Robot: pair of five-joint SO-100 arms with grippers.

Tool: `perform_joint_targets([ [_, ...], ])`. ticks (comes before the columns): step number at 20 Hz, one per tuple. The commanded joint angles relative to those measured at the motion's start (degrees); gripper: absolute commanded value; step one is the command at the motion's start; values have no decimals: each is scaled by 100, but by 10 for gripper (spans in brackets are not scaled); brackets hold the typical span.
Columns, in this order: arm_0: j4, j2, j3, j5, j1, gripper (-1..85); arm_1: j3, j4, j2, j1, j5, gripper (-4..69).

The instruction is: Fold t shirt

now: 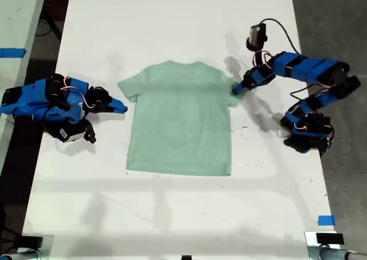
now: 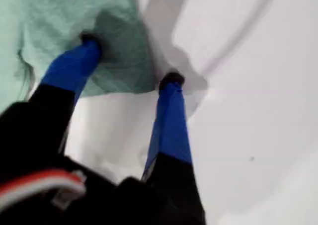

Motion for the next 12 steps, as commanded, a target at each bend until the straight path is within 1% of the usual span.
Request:
perform_joint_targets([
  [1, 9, 26, 88, -44, -70, 0, -563, -9, -659, 176, -281, 4],
  [3, 9, 26, 97, -26, -105, 0, -932, 360, -993, 158, -316, 3],
  [5, 9, 26, 97, -26, -88, 0, -1187, 905, -765, 18, -334, -2],
  [6, 9, 26, 97, -44, -70, 0, -1389, 1230, -519, -97, -352, -7],
  [8, 9, 26, 97, -44, -62, 0, -2250, 2250, -387, -325, -299, -7],
  [10, 9, 26, 97, -53, -53, 0, -2988, 2689, -220, -712, -9, -8],
  [12, 9, 26, 97, -70, -62, 0, -4192, 2944, -624, -1310, 519, -8],
])
